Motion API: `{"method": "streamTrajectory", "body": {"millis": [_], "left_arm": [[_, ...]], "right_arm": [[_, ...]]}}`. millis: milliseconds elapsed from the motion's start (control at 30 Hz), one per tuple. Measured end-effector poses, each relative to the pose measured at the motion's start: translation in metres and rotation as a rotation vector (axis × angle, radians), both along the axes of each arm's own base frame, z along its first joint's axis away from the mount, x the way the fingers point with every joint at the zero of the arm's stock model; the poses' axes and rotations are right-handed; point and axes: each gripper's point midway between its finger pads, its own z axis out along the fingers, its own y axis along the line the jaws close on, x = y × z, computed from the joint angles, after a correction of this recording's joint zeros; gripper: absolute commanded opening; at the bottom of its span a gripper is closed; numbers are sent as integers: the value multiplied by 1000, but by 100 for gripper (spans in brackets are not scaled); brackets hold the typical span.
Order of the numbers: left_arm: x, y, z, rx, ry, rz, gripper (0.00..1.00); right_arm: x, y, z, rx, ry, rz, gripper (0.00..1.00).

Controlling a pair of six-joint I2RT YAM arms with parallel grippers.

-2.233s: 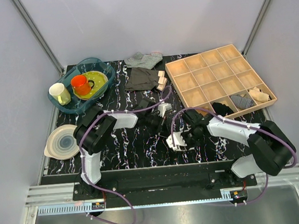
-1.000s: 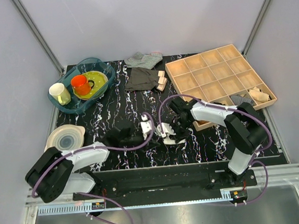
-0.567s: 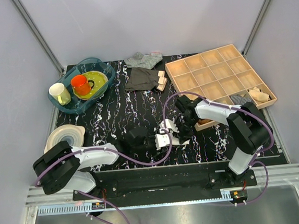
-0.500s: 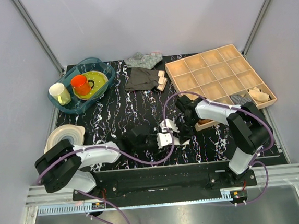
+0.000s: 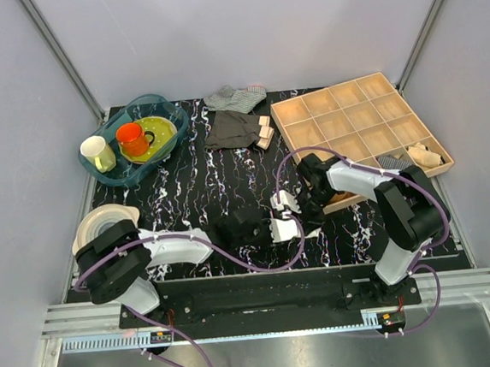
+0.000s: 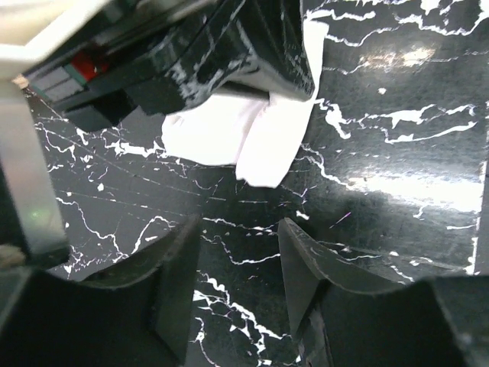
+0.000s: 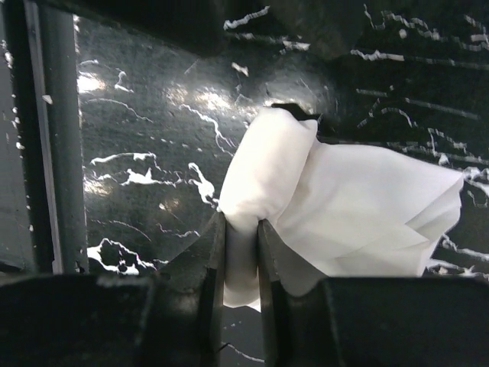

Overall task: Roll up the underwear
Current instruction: Roll the underwear to the center of the board.

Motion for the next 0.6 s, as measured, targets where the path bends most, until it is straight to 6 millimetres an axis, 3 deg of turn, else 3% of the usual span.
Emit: {"method": "streamTrajectory", "body": {"millis": [33, 67, 100, 267, 467, 600], "left_arm": [[-1, 0, 1, -8, -4, 5, 52], [-3, 0, 3, -28, -10, 11, 64], [-6, 1, 6, -50, -16, 12, 99], [-19, 18, 15, -163, 20, 48, 99], [5, 43, 24, -339, 163, 138, 99], [4, 44, 26, -404, 223, 141, 99]], "right_arm": [[0, 1, 0, 3, 3, -1, 18], [-2, 3, 1, 10, 7, 3, 18], [-4, 6, 1, 19, 13, 7, 18], [-8, 12, 2, 36, 26, 15, 18], [-7, 13, 1, 38, 29, 9, 18], [-6, 14, 1, 40, 26, 3, 18]]}}
